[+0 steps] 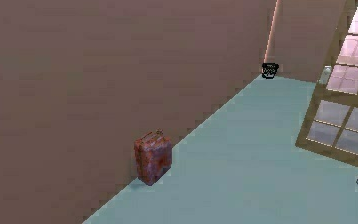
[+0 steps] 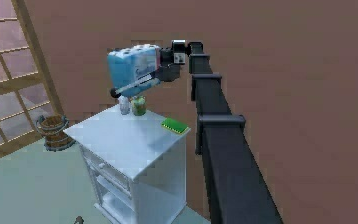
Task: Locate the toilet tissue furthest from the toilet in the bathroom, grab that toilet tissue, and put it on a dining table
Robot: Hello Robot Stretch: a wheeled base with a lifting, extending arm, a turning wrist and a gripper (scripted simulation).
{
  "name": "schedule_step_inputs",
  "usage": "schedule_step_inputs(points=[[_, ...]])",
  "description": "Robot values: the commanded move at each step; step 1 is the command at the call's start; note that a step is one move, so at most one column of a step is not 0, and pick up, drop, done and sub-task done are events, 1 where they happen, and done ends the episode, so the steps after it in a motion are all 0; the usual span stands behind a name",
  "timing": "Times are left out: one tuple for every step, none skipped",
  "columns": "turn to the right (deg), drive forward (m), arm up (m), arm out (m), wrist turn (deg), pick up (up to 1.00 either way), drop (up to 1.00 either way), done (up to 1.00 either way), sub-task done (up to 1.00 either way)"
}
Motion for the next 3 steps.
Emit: schedule_step_inputs(points=[[0.0,0.0,0.0,0.0,-45.0,0.0,0.0,0.0,0.0],[0.0,0.0,0.0,0.0,-27.0,0.0,0.0,0.0,0.0],[0.0,0.0,0.0,-0.48,0.0,0.0,0.0,0.0,0.0]])
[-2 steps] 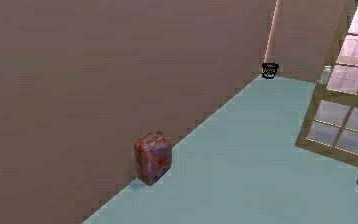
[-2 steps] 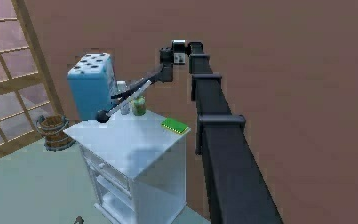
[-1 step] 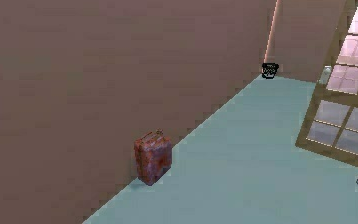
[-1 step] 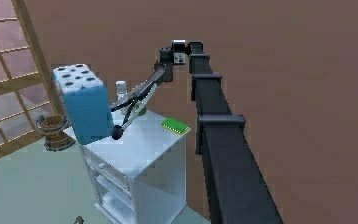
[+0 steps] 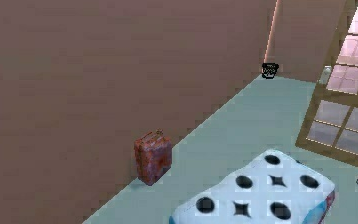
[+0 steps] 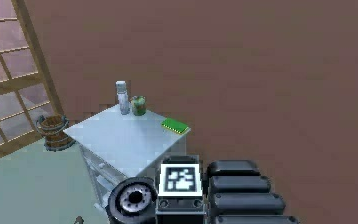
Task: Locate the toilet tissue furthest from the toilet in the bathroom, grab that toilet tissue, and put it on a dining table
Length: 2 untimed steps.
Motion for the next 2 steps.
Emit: schedule_step_inputs(points=[[21.0,0.0,0.0,0.0,0.0,0.0,0.0,0.0,0.0],[0.0,1.0,0.0,0.0,0.0,0.0,0.0,0.0,0.0]])
